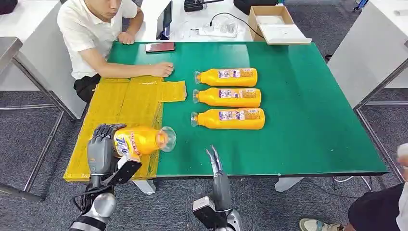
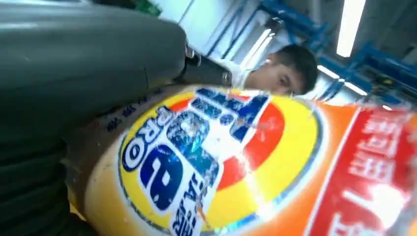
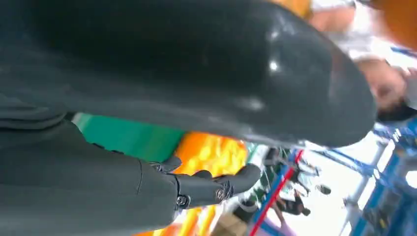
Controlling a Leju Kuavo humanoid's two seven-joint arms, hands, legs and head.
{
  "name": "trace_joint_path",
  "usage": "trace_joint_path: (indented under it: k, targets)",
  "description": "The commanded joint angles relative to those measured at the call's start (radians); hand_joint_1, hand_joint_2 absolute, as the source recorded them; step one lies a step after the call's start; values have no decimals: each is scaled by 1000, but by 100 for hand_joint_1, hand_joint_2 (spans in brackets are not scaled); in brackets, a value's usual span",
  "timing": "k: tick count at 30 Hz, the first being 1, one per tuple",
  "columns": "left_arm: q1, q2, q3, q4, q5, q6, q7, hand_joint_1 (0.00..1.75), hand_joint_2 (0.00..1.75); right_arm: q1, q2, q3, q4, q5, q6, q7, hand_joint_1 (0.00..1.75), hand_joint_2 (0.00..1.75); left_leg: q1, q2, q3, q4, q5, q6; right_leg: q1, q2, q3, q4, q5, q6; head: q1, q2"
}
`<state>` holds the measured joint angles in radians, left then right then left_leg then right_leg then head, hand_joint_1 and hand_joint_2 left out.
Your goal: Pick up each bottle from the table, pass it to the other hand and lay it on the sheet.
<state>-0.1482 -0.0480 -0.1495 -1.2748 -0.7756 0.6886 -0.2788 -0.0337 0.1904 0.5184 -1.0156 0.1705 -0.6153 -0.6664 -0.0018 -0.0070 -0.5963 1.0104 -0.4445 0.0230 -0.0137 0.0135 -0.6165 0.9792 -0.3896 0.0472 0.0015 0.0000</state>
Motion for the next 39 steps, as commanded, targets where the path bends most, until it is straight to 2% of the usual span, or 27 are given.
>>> trace_joint_path:
  k: [1, 3, 7, 11, 18, 19, 20, 21, 26, 28, 29, 32, 34, 35, 36, 39]
  targets:
    - [-392, 54, -133, 657, -322, -149, 235, 175, 175, 15, 19, -47, -124, -20, 59, -32, 0, 0, 1, -8, 2, -1, 1, -2, 1, -10, 4, 0, -2, -2, 0, 0]
    - [-461, 55, -157, 779, -383, -181, 296, 175, 175, 6, 32, -34, -96, -17, 83, -32, 0, 0, 1, -12, 3, -1, 3, -2, 1, -12, 6, -1, -2, -2, 0, 0]
    - [-512, 61, -120, 900, -369, -231, 307, 175, 175, 4, 44, -15, -55, -38, 110, -32, 0, 0, 2, -4, 3, -1, 2, -2, 2, -5, 5, 0, -1, -3, 1, 0]
    - [-542, 70, -91, 952, -350, -340, 355, 175, 175, -6, 45, -12, -35, -63, 132, -32, 0, 0, 1, -1, 3, 0, 2, -2, 1, -3, 4, 1, 1, -4, 1, 0]
    - [-549, 78, -61, 983, -331, -397, 395, 173, 175, -25, 55, -20, 0, -76, 142, -32, 0, 0, 1, 1, 6, -1, 2, -3, 1, 1, 6, 0, 2, -5, 0, 0]
    - [-544, 78, -51, 982, -318, -428, 379, 129, 175, -28, 58, -24, 8, -81, 143, -32, 0, 0, 2, 3, 7, -1, 2, -4, 2, 2, 6, 0, 2, -5, 1, 0]
    - [-536, 76, -36, 974, -299, -448, 358, 5, 175, -29, 57, -25, 13, -81, 143, -32, 0, 0, 1, 2, 7, -2, 2, -4, 1, 1, 6, 0, 2, -5, 1, 0]
    - [-524, 73, -9, 962, -260, -507, 308, 0, 175, -30, 56, -26, 19, -80, 142, -32, 0, 0, 1, 1, 6, -2, 3, -3, 1, 0, 6, 0, 2, -4, 1, 0]
    - [-521, 73, -8, 961, -258, -507, 306, 0, 175, -30, 56, -26, 19, -80, 143, -32, 0, 0, 0, 0, 11, -2, 3, -3, 1, 0, 10, 1, 2, -4, 1, 0]
    - [-500, 72, 85, 937, -100, -722, 137, 0, 175, -33, 51, -19, 24, -79, 158, -32, 0, 0, 1, 2, 13, -4, 3, -4, 1, 0, 11, 0, 2, -6, 1, 0]
    - [-477, 100, 77, 917, -77, -802, 75, 0, 175, -37, 50, -13, 30, -79, 167, -32, 0, 0, 0, 2, 13, -3, 3, -4, 1, 1, 11, 1, 2, -5, 1, 0]
    - [-449, 137, 31, 859, -41, -904, -25, 0, 175, -45, 46, -1, 33, -79, 161, -32, 0, 0, 0, 4, 15, -4, 3, -4, 0, 3, 12, 0, 3, -5, 1, 0]
    - [-445, 147, -3, 824, -27, -933, -54, 0, 175, -48, 47, -5, 37, -85, 158, -32, 0, 0, 0, 2, 16, -5, 3, -5, 0, 2, 17, 0, 2, -6, 0, 0]
    - [-445, 147, -17, 804, -21, -931, -60, 0, 175, -50, 46, -4, 41, -82, 153, -32, 0, 0, 0, -4, 17, -3, 3, -4, 0, -1, 19, 1, -1, -4, 0, 0]
    - [-443, 142, -32, 778, -1, -933, -58, 0, 0, -50, 44, -7, 44, -82, 146, -32, 0, 0, 1, -6, 19, -4, 4, -4, 1, -4, 20, 0, -2, -5, 0, 0]
    - [-400, 104, -12, 669, 100, -841, -119, 0, 0, -45, 41, -14, 44, -85, 134, -32, 0, 0, 1, -8, 19, -3, 4, -4, 1, -6, 22, 0, -2, -5, 1, 0]
